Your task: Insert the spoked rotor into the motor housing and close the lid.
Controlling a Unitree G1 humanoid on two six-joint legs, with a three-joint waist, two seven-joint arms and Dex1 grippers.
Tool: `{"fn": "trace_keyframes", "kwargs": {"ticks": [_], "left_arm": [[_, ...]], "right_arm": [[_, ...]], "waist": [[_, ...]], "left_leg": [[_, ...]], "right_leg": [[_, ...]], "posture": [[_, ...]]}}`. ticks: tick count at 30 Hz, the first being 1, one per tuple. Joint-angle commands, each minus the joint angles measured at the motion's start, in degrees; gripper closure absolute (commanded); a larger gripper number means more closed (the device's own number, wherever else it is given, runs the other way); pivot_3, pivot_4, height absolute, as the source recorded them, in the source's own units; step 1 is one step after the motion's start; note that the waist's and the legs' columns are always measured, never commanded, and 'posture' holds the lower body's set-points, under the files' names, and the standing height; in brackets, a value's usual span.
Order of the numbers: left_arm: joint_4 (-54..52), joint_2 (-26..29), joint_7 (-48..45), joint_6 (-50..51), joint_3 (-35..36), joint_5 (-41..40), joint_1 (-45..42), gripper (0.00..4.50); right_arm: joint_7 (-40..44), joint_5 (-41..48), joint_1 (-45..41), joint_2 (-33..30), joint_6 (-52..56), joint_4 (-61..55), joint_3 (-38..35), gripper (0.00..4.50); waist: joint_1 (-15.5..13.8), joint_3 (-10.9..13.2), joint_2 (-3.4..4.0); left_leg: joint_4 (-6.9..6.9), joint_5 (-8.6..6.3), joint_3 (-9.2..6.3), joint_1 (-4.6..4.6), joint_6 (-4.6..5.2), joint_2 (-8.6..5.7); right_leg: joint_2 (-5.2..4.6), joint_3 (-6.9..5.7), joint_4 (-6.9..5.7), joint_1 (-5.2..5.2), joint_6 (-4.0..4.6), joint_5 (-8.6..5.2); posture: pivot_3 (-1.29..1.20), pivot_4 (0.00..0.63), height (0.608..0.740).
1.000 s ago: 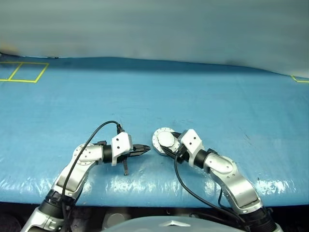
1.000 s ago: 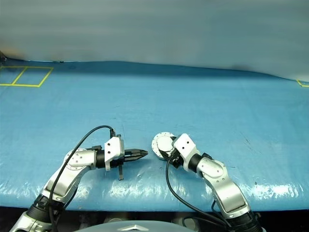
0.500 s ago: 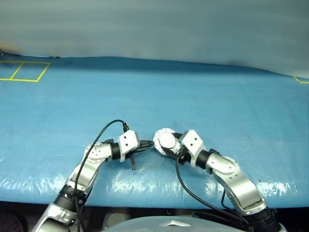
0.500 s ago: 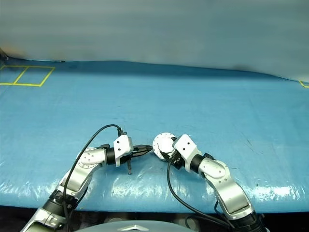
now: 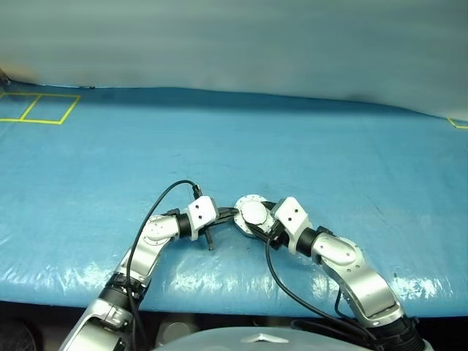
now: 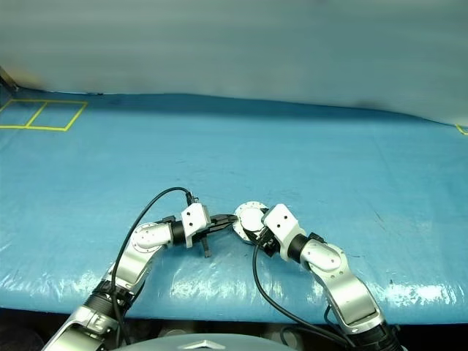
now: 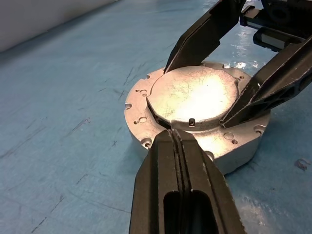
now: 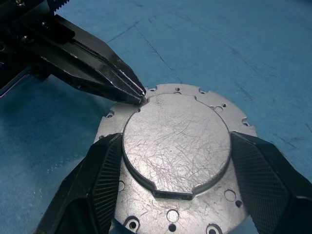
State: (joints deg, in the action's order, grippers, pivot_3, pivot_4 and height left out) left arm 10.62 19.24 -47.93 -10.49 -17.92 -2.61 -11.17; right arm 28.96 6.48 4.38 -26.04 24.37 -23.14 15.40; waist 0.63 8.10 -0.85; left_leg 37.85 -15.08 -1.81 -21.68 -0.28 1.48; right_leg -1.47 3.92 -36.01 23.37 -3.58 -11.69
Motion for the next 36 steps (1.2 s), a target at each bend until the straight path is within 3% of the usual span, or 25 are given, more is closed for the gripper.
{"fn": "trace_keyframes", "kwargs": {"ticks": [1,4,8,9,13,23,30,36], "left_arm": [[1.7,-0.2,-0.5,0.2,-1.3,1.2,-0.1,4.50],[2.4,0.1,-0.9,-0.5,-2.1,2.1,-0.2,4.50],[2.5,0.5,-1.2,-1.6,-2.6,3.0,-0.7,4.50],[2.3,0.5,-1.2,-1.5,-2.6,3.0,-0.8,4.50],[2.3,0.8,-1.4,-1.8,-2.6,3.4,-1.0,4.50],[2.5,0.9,-1.8,-1.5,-2.5,3.3,-0.9,4.50],[2.9,0.7,-1.4,-1.9,-2.5,3.6,-1.1,4.50],[3.5,0.9,-1.3,-2.3,-2.2,3.8,-1.3,4.50]], "right_arm": [[0.8,-0.5,2.0,-0.3,2.8,2.2,1.7,1.42],[0.6,-0.3,2.1,0.1,2.3,2.1,1.5,1.42],[1.0,2.3,2.3,1.5,2.4,1.1,0.1,0.08],[-0.1,3.2,2.2,2.7,2.9,0.7,-1.2,0.01],[2.6,7.4,2.2,3.1,3.0,-3.0,-3.8,0.01],[-0.9,22.4,1.6,8.1,3.5,-10.0,-19.3,0.01],[-8.0,45.4,5.9,13.3,21.4,-0.4,-31.3,0.01],[-9.7,55.4,8.5,15.8,28.5,5.4,-33.8,0.01]], "waist": [[0.0,-0.1,0.01],[0.0,-0.1,0.01],[0.0,-0.1,0.01],[0.0,-0.1,0.01],[0.1,-0.1,0.00],[0.0,-0.1,0.10],[0.0,0.0,0.18],[0.1,0.0,0.34]], "left_leg": [[0.01,0.00,0.00,0.00,0.00,0.00],[0.00,0.00,-0.01,0.00,0.00,0.00],[-0.01,0.00,-0.02,0.00,0.00,0.00],[-0.01,0.00,-0.02,0.00,0.00,0.00],[0.00,0.00,-0.01,0.00,0.00,0.01],[-0.04,0.00,-0.02,-0.07,0.00,0.01],[-0.07,0.00,-0.02,-0.09,0.00,0.01],[-0.07,0.00,-0.04,-0.10,0.01,0.03]], "right_leg": [[0.00,0.00,0.00,0.00,0.00,0.00],[0.00,0.00,0.00,0.00,0.00,0.00],[0.01,0.00,0.00,0.01,0.00,0.00],[0.01,0.00,0.00,0.01,0.00,0.00],[0.01,0.01,-0.01,0.02,0.00,0.00],[0.01,0.00,0.00,0.09,-0.01,0.00],[-0.01,0.02,0.01,0.10,0.01,0.00],[0.00,0.02,0.00,0.12,0.01,0.00]], "posture": [[0.00,0.150,0.740],[0.00,0.150,0.740],[0.00,0.150,0.740],[0.00,0.150,0.740],[0.00,0.150,0.740],[0.00,0.150,0.740],[0.00,0.150,0.740],[0.00,0.150,0.740]]}}
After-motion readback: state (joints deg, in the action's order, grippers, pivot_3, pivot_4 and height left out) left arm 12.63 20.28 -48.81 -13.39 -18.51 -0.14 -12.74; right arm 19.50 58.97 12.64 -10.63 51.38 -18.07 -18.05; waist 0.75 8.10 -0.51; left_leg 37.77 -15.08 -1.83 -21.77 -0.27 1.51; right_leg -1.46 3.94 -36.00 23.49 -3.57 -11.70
